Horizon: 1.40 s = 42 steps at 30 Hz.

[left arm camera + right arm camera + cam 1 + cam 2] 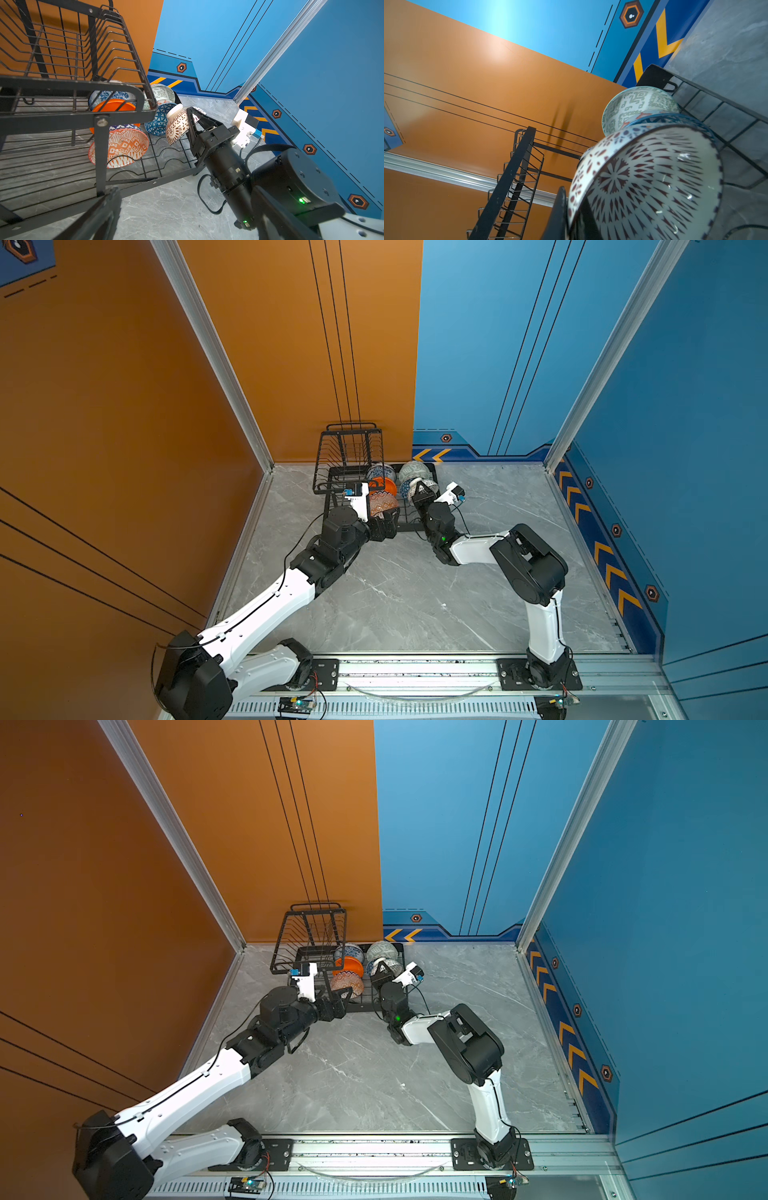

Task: Load the bowls into the dish rack
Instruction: 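Lower the white bowl into the slot beside the blue triangle bowl with the right gripper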

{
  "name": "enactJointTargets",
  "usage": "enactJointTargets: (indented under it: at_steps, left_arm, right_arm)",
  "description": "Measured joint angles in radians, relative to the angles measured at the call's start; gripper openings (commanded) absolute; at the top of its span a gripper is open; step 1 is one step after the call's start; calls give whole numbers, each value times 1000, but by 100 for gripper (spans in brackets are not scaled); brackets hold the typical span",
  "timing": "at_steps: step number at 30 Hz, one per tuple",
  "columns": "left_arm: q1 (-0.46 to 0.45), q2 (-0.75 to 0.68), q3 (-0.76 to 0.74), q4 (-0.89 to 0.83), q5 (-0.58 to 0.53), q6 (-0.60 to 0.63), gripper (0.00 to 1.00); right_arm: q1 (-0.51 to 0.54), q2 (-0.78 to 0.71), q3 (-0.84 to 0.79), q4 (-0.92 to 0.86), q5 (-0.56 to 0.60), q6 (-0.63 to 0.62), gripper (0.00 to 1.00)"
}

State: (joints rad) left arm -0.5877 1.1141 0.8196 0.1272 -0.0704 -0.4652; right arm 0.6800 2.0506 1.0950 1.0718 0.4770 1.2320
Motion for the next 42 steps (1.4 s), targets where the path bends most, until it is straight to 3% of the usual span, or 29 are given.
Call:
enactJointTargets:
  at_steps: [15,42]
  left_arm:
    - [8,-37,-8,-11,8,-8,98]
    - [61,-32,-21,-3,45,-60,98]
  right_arm:
    - [58,163,80,65,101,45,0]
    - [32,219,162,17,134,98,0]
